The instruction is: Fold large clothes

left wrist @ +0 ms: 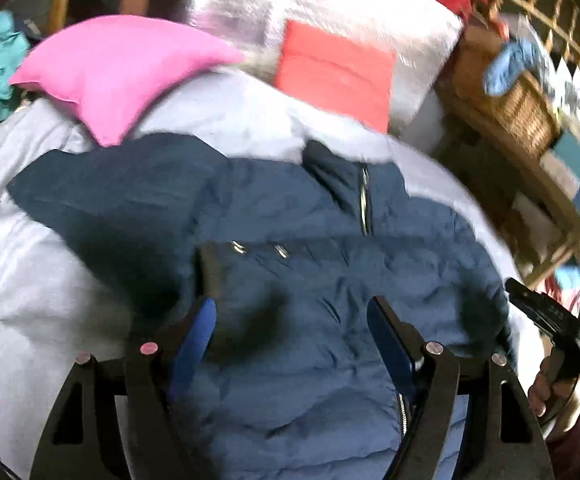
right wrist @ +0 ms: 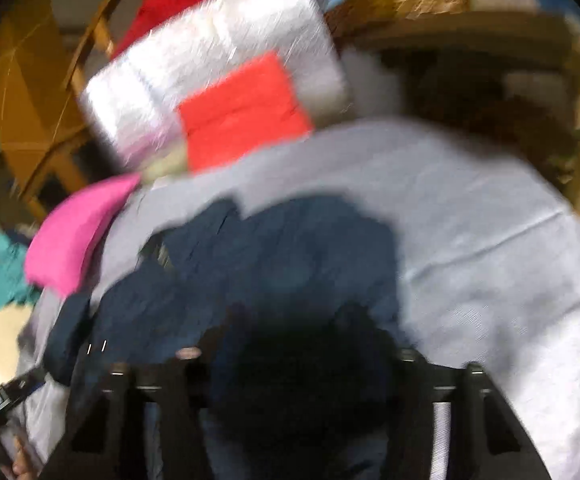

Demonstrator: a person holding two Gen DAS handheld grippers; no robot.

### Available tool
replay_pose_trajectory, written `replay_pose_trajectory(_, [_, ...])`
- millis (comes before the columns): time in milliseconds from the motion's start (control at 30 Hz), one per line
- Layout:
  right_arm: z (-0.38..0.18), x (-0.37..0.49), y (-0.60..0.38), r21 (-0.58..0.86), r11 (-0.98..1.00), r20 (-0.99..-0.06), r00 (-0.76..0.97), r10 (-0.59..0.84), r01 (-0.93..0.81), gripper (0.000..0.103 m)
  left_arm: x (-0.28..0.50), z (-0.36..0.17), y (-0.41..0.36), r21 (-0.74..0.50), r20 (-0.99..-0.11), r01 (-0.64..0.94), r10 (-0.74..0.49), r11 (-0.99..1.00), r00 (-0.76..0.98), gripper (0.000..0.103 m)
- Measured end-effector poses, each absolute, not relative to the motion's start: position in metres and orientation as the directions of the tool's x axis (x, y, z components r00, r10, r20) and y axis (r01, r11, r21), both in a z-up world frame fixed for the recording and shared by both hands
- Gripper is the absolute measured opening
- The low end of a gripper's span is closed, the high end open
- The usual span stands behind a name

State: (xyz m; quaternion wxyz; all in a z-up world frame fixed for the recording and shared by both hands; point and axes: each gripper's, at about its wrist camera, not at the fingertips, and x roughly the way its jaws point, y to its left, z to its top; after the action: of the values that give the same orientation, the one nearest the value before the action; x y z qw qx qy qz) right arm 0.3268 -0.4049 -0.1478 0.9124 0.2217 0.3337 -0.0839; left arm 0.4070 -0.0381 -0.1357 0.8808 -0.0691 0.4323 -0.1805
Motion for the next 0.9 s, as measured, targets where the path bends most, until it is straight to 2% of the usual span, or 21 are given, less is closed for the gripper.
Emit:
replay_pose_trajectory(133, [-0.185,0.35,-0.402,0.367,0.867,-0.765,0.64,0.075,0.337,0.048,0.425,-0.178,-0.065,-0.229,-0.855,0.247,-0.316,0.942,0.411,0.078])
replay_pose_trajectory(267, [-0.198,0.35,-0.41,0.395,0.849,-0.772,0.628,0.099,0.352,0.049,0.426,-0.19,-0.073,-0.176,-0.885,0.245,-0.262,0.953,0.385,0.079])
replay_pose_trajectory(333, [-0.203,0.347,-0.409,0.392,0.852,-0.77,0.631,0.097,0.347,0.049,0.424,-0.193,-0.078,-0.15,-0.894,0.266,-0.246,0.952,0.374,0.085])
replay_pose_trajectory(433, [-0.208,0.348,-0.396,0.312,0.892,-0.765,0.643,0.032,0.328,0.049,0.42,-0.202,-0.094,-0.065,-0.903,0.322,-0.193,0.944,0.383,0.094])
replay_pose_trajectory(500, [-0.208,0.347,-0.382,0.209,0.929,-0.761,0.647,-0.042,0.307,0.049,0.412,-0.209,-0.111,0.068,-0.905,0.376,-0.102,0.924,0.414,0.097])
replay_pose_trajectory(567, [-0.208,0.348,-0.376,0.139,0.942,-0.773,0.628,-0.089,0.304,0.049,0.399,-0.211,-0.117,0.135,-0.888,0.388,-0.062,0.912,0.455,0.098])
replay_pose_trajectory(667, [-0.201,0.363,-0.385,0.165,0.926,-0.819,0.57,-0.062,0.338,0.05,0.397,-0.204,-0.112,0.059,-0.902,0.392,-0.119,0.918,0.415,0.098])
replay_pose_trajectory(767, [-0.195,0.377,-0.382,0.118,0.927,-0.867,0.492,-0.078,0.355,0.05,0.396,-0.184,-0.096,-0.058,-0.885,0.378,-0.223,0.924,0.409,0.098])
replay_pose_trajectory(900, [-0.18,0.381,-0.371,0.031,0.924,-0.88,0.449,-0.155,0.382,0.052,0.4,-0.162,-0.084,-0.078,-0.843,0.358,-0.254,0.93,0.475,0.098])
